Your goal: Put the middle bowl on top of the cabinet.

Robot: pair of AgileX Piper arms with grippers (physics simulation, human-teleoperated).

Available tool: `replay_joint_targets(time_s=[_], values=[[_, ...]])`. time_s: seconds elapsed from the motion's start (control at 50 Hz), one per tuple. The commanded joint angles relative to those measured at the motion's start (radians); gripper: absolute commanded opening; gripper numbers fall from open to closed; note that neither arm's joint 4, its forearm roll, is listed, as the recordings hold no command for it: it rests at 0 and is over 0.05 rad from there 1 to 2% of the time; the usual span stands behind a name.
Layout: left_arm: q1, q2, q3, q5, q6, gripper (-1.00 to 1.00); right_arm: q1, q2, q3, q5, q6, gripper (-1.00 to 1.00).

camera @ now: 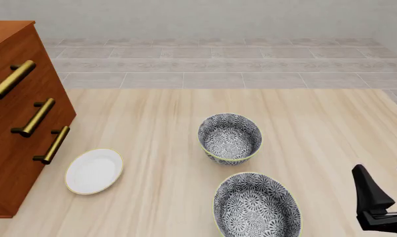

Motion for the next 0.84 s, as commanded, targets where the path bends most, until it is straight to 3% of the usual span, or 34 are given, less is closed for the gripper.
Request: replay_joint_targets(time_s=[0.02, 0.84], values=[[-0.015, -0.030, 0.007, 0.006, -0.007, 1.00, -0.002, -0.003, -0.003, 0.004, 0.001, 1.00], [-0.054, -0.165, 0.028, 0.037, -0.021, 1.00, -0.008, -0.025, -0.008, 0.028, 0.003, 1.00]])
